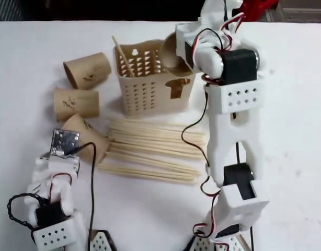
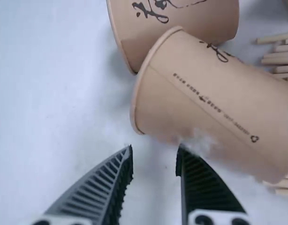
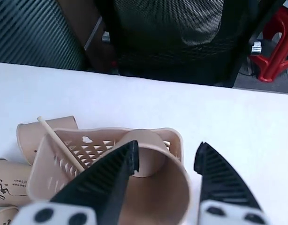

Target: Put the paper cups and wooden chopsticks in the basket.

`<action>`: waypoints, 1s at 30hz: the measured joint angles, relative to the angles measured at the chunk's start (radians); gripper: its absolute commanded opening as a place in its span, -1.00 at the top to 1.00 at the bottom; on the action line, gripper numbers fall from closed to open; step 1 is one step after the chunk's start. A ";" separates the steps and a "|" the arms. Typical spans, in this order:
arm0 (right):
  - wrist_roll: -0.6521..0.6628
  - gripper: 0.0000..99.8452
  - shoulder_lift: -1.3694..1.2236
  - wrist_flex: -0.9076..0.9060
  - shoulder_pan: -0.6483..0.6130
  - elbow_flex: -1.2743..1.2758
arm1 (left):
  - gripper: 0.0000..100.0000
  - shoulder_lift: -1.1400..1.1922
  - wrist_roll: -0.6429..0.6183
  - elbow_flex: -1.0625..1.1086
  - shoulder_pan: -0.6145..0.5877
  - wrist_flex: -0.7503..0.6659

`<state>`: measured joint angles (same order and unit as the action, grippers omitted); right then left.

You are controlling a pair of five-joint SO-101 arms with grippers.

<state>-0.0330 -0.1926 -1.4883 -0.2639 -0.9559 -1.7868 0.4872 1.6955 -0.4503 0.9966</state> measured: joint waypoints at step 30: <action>0.000 0.60 -0.338 0.061 0.060 -0.005 | 0.66 0.000 0.000 0.000 0.000 0.000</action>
<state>-0.0330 -0.5301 -1.4270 -0.2041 -0.9605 -1.7868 0.4872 1.6955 -0.4503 0.9966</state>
